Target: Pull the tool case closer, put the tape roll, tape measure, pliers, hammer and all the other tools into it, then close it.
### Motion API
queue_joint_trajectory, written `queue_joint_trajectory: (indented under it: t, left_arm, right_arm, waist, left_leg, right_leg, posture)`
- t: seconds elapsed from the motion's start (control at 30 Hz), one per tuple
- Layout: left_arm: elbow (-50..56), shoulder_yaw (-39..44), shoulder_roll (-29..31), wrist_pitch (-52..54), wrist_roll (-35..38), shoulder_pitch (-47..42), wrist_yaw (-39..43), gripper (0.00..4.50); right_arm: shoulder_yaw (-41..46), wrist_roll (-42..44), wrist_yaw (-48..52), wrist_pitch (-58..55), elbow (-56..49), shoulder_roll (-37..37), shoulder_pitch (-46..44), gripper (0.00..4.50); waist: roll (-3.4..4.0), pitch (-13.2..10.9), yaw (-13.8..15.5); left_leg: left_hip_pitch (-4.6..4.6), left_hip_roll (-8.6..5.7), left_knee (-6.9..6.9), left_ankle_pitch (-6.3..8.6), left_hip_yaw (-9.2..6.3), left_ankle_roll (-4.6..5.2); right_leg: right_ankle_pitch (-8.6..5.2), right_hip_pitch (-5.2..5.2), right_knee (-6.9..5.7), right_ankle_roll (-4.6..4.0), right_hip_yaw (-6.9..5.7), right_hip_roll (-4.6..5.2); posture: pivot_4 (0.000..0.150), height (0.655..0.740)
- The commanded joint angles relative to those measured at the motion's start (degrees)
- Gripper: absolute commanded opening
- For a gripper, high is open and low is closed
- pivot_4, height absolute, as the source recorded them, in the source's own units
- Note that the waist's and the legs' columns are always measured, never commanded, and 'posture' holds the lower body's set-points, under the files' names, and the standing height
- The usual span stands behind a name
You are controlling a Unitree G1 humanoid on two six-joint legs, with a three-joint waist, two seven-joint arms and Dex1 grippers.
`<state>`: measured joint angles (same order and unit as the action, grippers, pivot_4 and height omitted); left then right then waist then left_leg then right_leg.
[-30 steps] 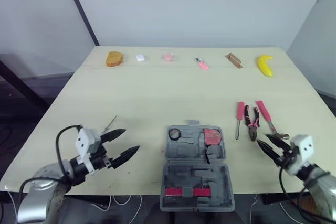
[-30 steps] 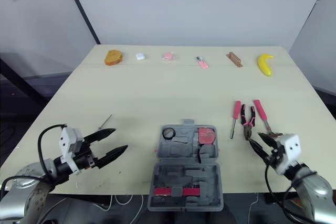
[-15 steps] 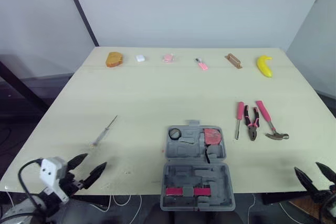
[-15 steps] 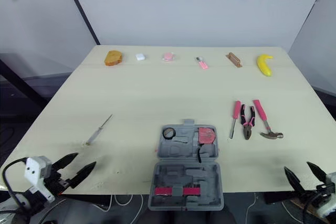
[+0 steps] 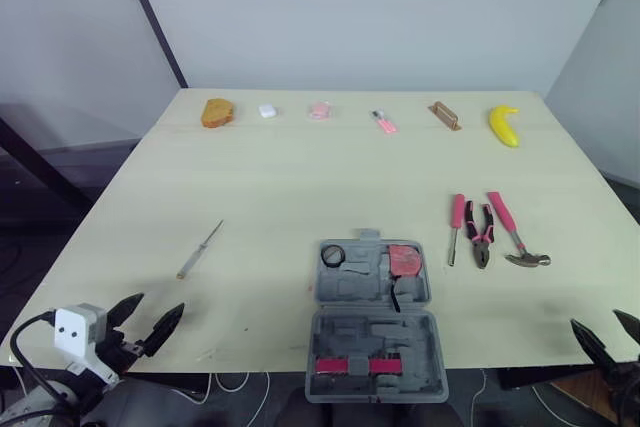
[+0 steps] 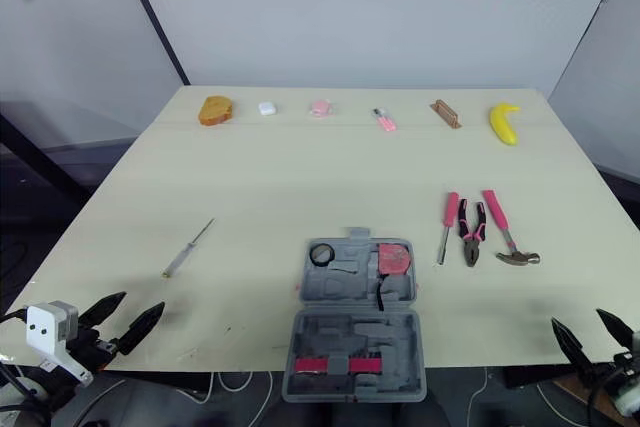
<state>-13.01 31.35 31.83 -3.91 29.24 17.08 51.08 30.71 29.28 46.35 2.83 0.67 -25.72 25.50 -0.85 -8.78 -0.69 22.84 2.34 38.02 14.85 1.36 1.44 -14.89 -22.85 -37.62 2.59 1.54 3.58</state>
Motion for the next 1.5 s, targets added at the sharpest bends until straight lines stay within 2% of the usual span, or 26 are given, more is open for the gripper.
queue_joint_trajectory:
  t: [0.03,0.5,0.7,0.93,1.1,1.43,1.47,1.5]
  left_arm:
    - [2.62,-0.75,1.01,-0.20,-0.19,-1.19,0.57,4.50]
    - [15.94,-12.88,5.47,3.70,-0.50,-9.09,8.32,4.50]
    - [19.70,-19.09,8.42,2.81,-3.55,-12.84,12.75,4.50]
    - [22.86,-23.98,8.77,6.24,-2.03,-19.90,14.94,4.50]
    - [24.07,-25.29,8.09,8.97,-0.88,-23.58,14.79,4.50]
    - [25.12,-25.28,7.27,10.68,-0.25,-24.91,14.90,4.50]
    - [25.58,-25.28,7.27,11.03,-0.08,-24.96,14.83,4.50]
    - [25.90,-25.26,7.26,11.29,0.01,-24.99,14.78,4.50]
  right_arm:
    - [-2.02,-1.12,-2.14,-1.21,-3.93,-0.68,-2.07,4.48]
    - [-17.67,-13.23,-18.16,-10.43,-4.81,4.14,-19.35,4.48]
    - [-19.35,-15.27,-25.72,-17.59,-3.48,6.83,-24.86,4.48]
    - [-20.96,-18.35,-33.25,-24.00,-0.98,10.07,-30.32,4.48]
    - [-21.70,-18.72,-36.02,-29.26,-1.33,11.95,-32.71,4.48]
    - [-20.00,-17.13,-41.30,-37.02,-3.33,16.47,-35.24,4.48]
    - [-19.71,-17.15,-41.81,-36.93,-3.29,16.90,-35.36,4.10]
    - [-19.52,-17.20,-42.14,-36.87,-3.29,17.17,-35.45,3.99]
  waist:
    - [-0.01,0.00,0.07]
    - [-0.02,-0.02,-0.03]
    - [0.00,-0.02,0.06]
    - [0.00,-0.04,-0.07]
    - [0.01,-0.04,-0.21]
    - [0.01,-0.04,-0.20]
    - [0.01,-0.04,-0.20]
    - [0.01,-0.04,-0.20]
  left_leg:
    - [0.01,0.00,0.00,0.00,0.00,0.00]
    - [0.04,-0.12,-0.19,-0.02,0.04,0.01]
    - [0.02,-0.17,-0.18,-0.03,0.01,0.02]
    - [0.01,-0.16,-0.17,-0.04,-0.02,0.02]
    - [0.00,-0.17,-0.18,-0.04,-0.05,0.02]
    - [0.00,-0.16,-0.18,-0.04,-0.06,0.02]
    - [0.00,-0.16,-0.17,-0.04,-0.08,0.02]
    - [0.00,-0.16,-0.18,-0.04,-0.08,0.02]
  right_leg:
    - [0.00,0.00,0.00,0.00,-0.01,0.01]
    - [0.02,0.00,0.05,-0.02,-0.14,0.01]
    - [0.02,0.02,0.00,-0.02,-0.33,-0.39]
    - [0.03,0.01,-0.07,0.02,-0.27,-0.63]
    - [0.13,0.01,-0.08,0.20,-0.22,-0.82]
    - [0.14,0.01,-0.09,0.21,-0.22,-0.85]
    - [0.13,0.01,-0.10,0.21,-0.23,-0.86]
    - [0.13,0.00,-0.10,0.21,-0.23,-0.86]
  posture:
    - [0.150,0.7400]
    - [0.150,0.7400]
    - [0.150,0.7400]
    - [0.150,0.7400]
    - [0.150,0.7400]
    - [0.150,0.7400]
    - [0.150,0.7400]
    - [0.150,0.7400]
